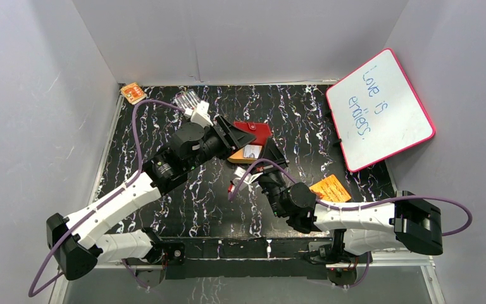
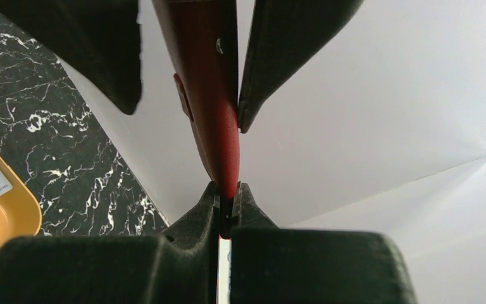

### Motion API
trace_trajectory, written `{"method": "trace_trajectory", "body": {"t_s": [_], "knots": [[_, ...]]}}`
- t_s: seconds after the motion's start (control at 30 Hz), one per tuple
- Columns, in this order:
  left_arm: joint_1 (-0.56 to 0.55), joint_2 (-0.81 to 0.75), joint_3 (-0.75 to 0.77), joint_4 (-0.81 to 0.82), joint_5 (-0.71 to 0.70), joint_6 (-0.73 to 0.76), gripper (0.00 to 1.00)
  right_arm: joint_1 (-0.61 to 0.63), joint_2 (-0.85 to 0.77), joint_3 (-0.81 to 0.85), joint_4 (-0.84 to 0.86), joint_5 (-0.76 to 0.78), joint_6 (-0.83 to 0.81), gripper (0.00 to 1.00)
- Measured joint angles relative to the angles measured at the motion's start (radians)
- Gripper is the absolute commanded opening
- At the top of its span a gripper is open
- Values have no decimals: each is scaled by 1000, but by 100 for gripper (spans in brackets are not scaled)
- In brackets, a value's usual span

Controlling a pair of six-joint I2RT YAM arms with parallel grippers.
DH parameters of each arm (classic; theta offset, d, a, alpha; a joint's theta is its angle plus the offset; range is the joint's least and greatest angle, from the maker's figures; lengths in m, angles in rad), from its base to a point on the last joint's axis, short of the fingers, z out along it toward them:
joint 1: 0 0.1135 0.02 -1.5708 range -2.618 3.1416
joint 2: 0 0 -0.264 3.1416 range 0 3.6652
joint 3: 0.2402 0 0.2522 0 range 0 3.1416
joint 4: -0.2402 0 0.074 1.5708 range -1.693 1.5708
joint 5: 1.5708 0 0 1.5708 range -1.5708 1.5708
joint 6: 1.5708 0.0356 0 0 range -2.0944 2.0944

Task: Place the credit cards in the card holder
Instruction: Turn over the card holder at the center of the board.

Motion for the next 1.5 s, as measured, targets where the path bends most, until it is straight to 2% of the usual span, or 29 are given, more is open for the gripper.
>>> {"method": "trace_trajectory", "body": {"t_s": [0.1,0.13,0.17,0.23,0.27,0.3,0.37,0.53,0.63,0.77,0.87,0.97,1.07,1.13,1.3,1.33,1.5], "knots": [[0,1,0,22,11,-4,22,3,0,0,-5,1,0,0],[0,1,0,33,15,-5,16,6,0,0,-6,4,2,9],[-1,0,1,43,16,-2,11,6,0,0,-7,5,4,22],[-2,-3,1,48,15,0,0,10,0,3,-27,7,24,56],[-3,-6,1,45,13,-1,0,12,0,6,-38,10,42,87],[-4,-12,0,33,3,10,0,14,-3,21,-92,17,77,97],[-4,-26,0,1,-25,23,0,17,-14,58,-221,21,167,99],[-4,-101,-2,-122,-156,82,0,18,-27,226,-720,-13,522,98],[-4,-158,-2,-210,-259,127,0,16,9,336,-986,-86,749,99],[-3,-233,-2,-326,-366,206,0,-3,87,439,-1242,-215,1031,99],[-3,-276,-2,-411,-402,275,0,-96,133,478,-1371,-349,1225,99],[-4,-306,-2,-492,-389,340,0,-301,85,431,-1422,-547,1410,99],[-3,-345,-26,-517,-306,405,0,-500,-35,355,-1427,-719,1564,99],[-3,-372,-66,-517,-212,443,0,-558,-107,326,-1423,-829,1646,98],[-3,-338,-210,-423,106,504,0,-581,-232,270,-1386,-1014,1775,97],[-3,-286,-254,-377,206,514,0,-581,-254,259,-1387,-1023,1790,97],[-4,-60,-346,-235,438,544,0,-585,-384,185,-1398,-993,1865,96]]}}
